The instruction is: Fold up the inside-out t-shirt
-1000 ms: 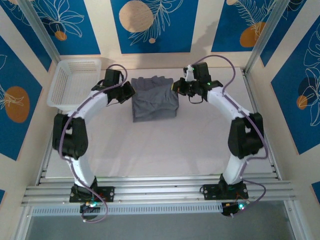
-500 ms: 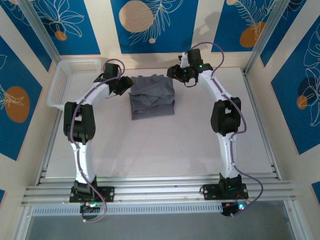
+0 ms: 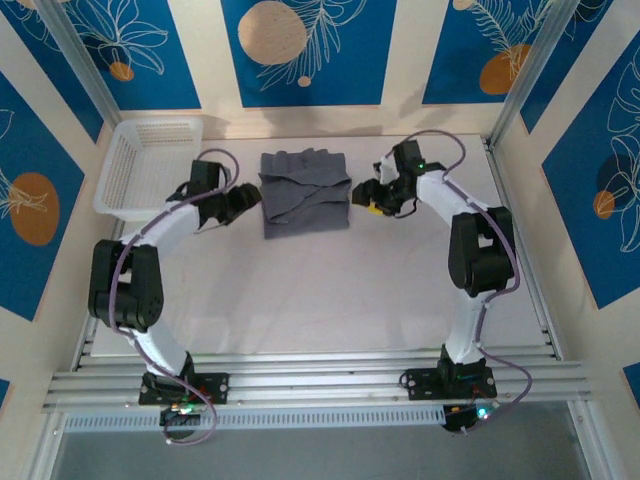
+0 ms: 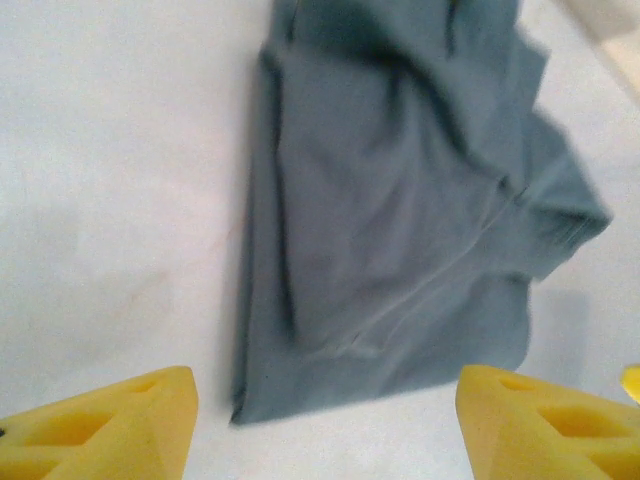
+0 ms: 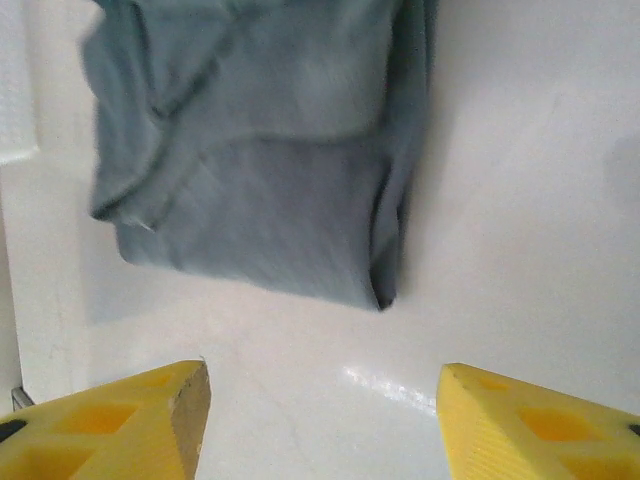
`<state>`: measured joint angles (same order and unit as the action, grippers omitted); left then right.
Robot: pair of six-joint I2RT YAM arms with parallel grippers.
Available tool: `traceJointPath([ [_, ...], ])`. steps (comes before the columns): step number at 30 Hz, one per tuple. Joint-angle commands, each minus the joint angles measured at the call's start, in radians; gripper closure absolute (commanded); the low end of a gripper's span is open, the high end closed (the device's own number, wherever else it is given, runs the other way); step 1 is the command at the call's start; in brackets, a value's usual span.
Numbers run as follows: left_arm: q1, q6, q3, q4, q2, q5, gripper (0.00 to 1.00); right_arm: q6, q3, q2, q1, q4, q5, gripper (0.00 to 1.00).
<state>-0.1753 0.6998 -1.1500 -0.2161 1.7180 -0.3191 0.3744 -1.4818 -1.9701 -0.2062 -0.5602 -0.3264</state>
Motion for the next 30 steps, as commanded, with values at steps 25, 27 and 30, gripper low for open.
traceJointPath([
  [25,-0.187,0.06,0.387,0.036,-0.11,-0.204,0.98,0.221,0.571,0.278,-0.111,0.291,-0.09,0.98],
  [27,-0.253,0.098,0.46,0.023,-0.182,-0.179,0.76,0.245,0.684,0.395,-0.137,0.293,-0.084,0.74],
  [30,-0.309,0.138,0.501,-0.015,-0.276,-0.139,0.49,0.264,0.751,0.553,-0.149,0.22,-0.051,0.52],
])
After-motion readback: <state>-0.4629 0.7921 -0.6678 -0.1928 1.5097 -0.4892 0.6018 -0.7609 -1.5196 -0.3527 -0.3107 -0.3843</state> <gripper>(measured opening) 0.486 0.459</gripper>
